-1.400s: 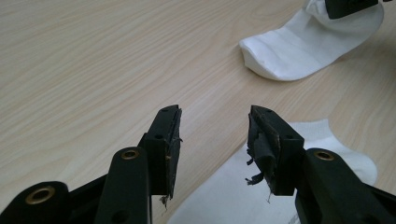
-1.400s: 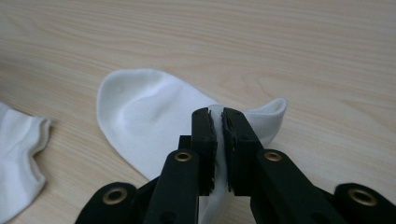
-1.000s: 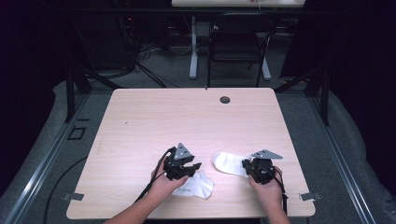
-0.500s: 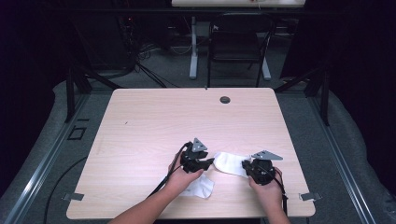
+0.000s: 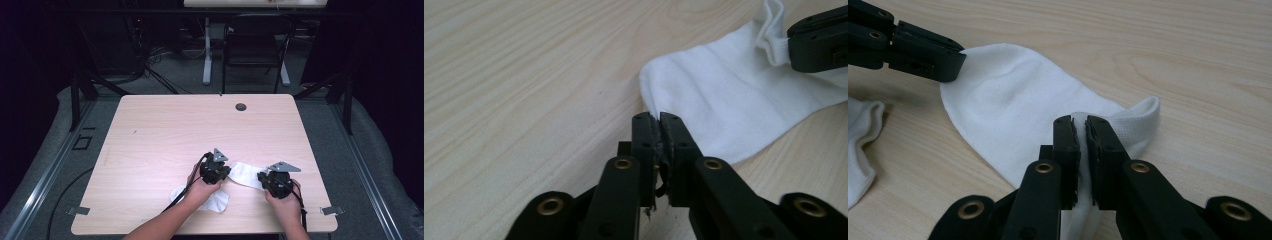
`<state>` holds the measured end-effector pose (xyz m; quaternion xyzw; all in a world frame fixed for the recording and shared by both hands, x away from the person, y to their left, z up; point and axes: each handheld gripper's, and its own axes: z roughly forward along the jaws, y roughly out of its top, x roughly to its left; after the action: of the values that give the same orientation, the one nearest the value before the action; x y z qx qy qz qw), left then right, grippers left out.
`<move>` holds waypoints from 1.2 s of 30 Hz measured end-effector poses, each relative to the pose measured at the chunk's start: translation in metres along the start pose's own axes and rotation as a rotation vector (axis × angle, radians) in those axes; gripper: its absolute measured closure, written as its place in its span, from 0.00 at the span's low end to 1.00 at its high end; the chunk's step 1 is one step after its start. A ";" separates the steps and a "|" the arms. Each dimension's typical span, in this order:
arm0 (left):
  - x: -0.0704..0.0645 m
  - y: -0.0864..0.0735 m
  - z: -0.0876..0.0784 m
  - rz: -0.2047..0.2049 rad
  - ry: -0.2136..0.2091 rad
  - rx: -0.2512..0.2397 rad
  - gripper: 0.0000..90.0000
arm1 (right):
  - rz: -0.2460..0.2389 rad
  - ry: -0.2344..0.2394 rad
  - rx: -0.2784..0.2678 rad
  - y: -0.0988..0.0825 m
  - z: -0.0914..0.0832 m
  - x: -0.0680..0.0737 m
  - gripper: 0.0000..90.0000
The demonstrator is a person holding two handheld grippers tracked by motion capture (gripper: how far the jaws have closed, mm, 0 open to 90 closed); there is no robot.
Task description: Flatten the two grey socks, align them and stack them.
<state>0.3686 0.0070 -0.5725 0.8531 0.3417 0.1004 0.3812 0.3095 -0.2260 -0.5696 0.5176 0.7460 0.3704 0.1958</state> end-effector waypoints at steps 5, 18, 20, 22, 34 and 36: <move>0.005 -0.001 -0.008 0.003 0.025 0.002 0.99 | -0.011 0.009 -0.019 0.001 -0.002 0.004 0.93; 0.025 -0.016 -0.031 -0.051 0.074 0.016 0.99 | -0.001 0.004 0.019 -0.002 0.004 0.002 0.88; 0.028 -0.019 -0.032 -0.058 0.077 0.023 0.99 | 0.003 0.004 0.028 -0.003 0.003 0.001 0.86; 0.030 -0.021 -0.033 -0.063 0.070 0.017 0.98 | 0.019 0.004 0.021 -0.003 0.002 0.000 0.86; 0.028 -0.013 -0.048 -0.002 0.054 -0.066 0.85 | -0.020 0.045 -0.130 0.013 -0.012 0.018 0.85; 0.027 -0.013 -0.044 0.006 0.056 -0.061 0.83 | -0.037 0.052 -0.116 0.015 -0.009 0.022 0.85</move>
<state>0.3634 0.0569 -0.5545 0.8391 0.3465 0.1356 0.3969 0.3047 -0.2058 -0.5502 0.4815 0.7376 0.4227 0.2130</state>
